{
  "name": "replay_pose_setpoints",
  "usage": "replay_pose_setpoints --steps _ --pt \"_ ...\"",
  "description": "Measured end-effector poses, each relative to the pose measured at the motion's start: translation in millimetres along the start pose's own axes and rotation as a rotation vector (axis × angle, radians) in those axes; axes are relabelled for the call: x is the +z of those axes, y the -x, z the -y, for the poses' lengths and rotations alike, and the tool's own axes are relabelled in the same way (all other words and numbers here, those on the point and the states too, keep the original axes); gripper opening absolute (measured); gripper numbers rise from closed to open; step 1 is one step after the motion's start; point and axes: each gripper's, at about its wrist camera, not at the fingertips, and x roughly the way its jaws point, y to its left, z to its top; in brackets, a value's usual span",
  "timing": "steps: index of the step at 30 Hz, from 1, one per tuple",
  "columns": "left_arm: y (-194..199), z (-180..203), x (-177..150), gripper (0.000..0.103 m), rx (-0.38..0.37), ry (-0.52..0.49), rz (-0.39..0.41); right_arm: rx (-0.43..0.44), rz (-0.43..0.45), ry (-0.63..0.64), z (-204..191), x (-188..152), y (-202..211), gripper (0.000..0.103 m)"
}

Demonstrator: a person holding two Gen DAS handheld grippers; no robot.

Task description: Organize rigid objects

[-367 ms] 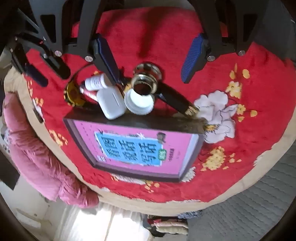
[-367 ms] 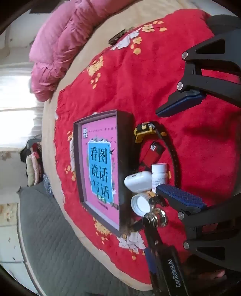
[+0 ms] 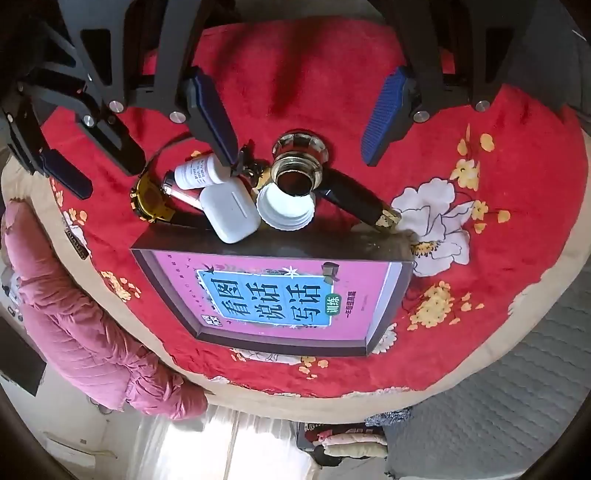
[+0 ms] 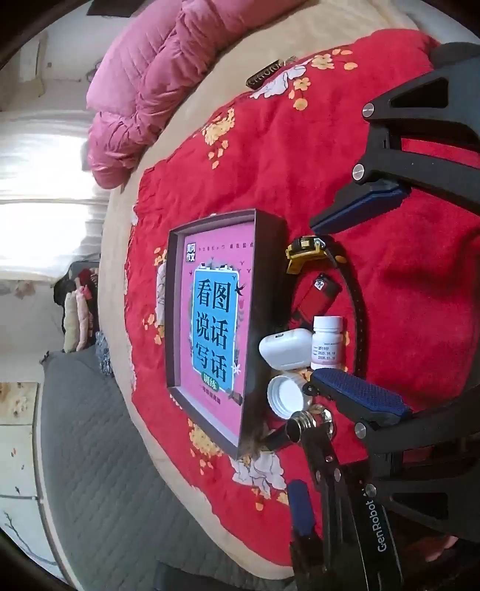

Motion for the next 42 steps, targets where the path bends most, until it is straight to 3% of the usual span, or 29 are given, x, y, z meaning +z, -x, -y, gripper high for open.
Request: replay_pose_setpoints --steps 16,42 --pt "4 -13 1 0.069 -0.016 0.041 -0.009 0.002 -0.001 -0.005 8 2 -4 0.076" --pt "3 -11 -3 0.069 -0.004 0.027 -0.019 0.009 0.000 0.002 6 2 -4 0.076"
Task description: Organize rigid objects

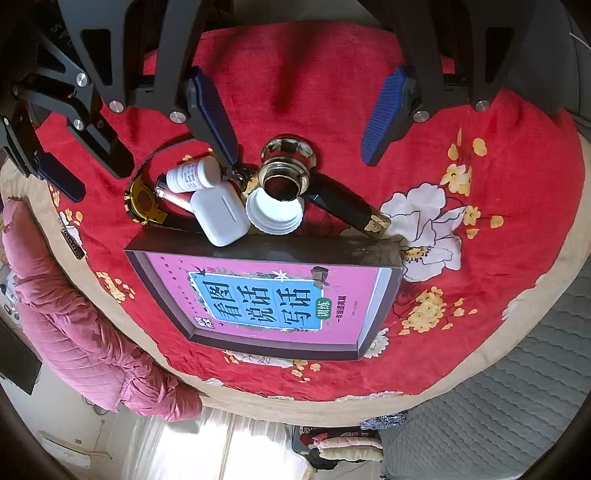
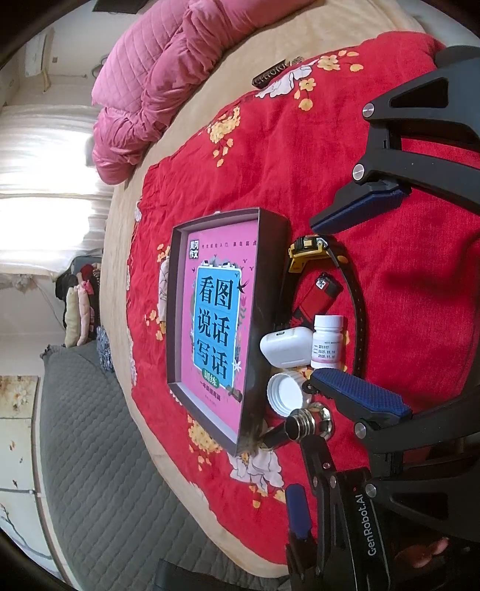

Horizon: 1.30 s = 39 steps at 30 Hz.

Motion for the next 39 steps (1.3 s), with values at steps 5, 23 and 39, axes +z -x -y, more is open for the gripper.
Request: replay_pose_setpoints --steps 5,23,39 --pt "3 -1 2 0.069 0.006 0.002 0.012 -0.003 0.010 0.001 1 0 1 0.076" --pt "7 -5 4 0.069 0.020 -0.002 0.020 -0.002 0.014 -0.006 4 1 3 0.076" --pt "9 -11 0 0.069 0.018 -0.001 0.005 -0.013 0.008 -0.044 17 1 2 0.076"
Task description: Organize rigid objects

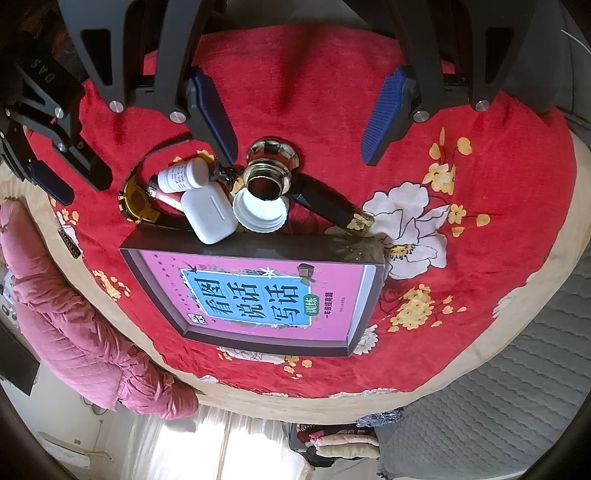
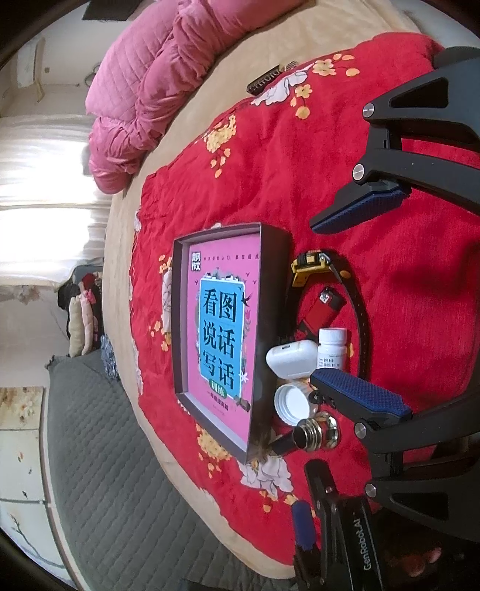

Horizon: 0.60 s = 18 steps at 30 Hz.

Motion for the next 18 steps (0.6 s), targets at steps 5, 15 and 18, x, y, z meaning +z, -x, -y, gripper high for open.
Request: replay_pose_setpoints --steps 5,15,18 --pt "-4 -6 -1 0.069 -0.009 0.018 -0.012 -0.003 -0.012 -0.021 5 -1 -3 0.076" --pt "-25 -10 -5 0.065 -0.054 0.022 -0.063 -0.006 -0.052 -0.059 15 -3 -15 0.076" --pt "-32 -6 -5 0.061 -0.065 0.011 -0.080 -0.013 -0.069 -0.060 18 -3 -21 0.076"
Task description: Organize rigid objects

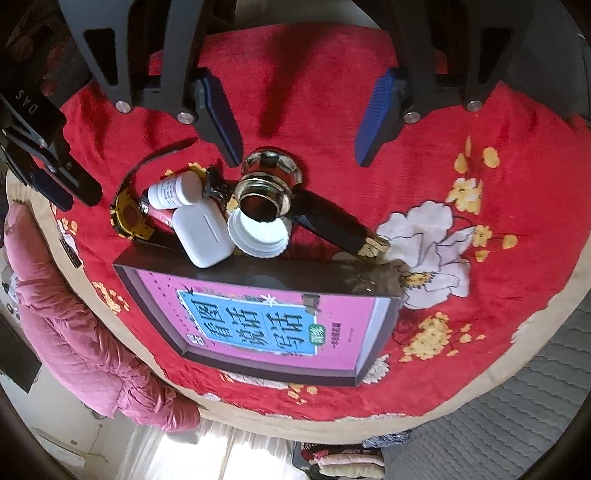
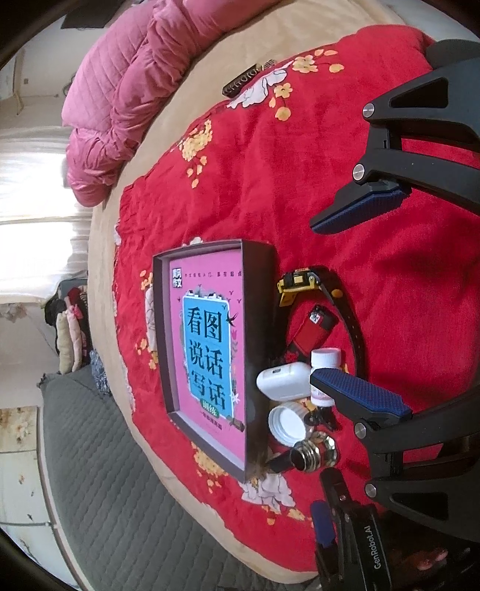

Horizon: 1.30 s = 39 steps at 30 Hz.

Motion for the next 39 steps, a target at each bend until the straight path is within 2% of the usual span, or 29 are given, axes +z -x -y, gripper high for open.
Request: replay_pose_setpoints --steps 3,10,15,18,24,26,39 --pt "-6 5 0 0.057 -0.012 -0.017 -0.010 -0.001 -0.024 -0.016 4 0 -6 0.076" --pt "-18 11 2 0.038 -0.057 -0.032 -0.048 0.000 -0.056 -0.036 10 0 -17 0.076" --pt "-21 10 6 0.033 -0.070 -0.023 -0.045 -0.009 -0.077 -0.040 13 1 -26 0.076" --pt "-24 7 9 0.033 -0.092 0.002 -0.048 -0.013 -0.092 -0.047 16 2 -31 0.076" --pt "-28 9 12 0.033 -0.081 -0.010 -0.048 -0.041 -0.109 -0.066 22 3 -43 0.076" --pt "-29 10 12 0.033 -0.079 -0.009 -0.048 -0.043 -0.111 -0.066 23 4 -46 0.074" --pt "-30 5 17 0.034 -0.107 0.049 -0.058 -0.009 -0.142 0.006 18 8 -72 0.037"
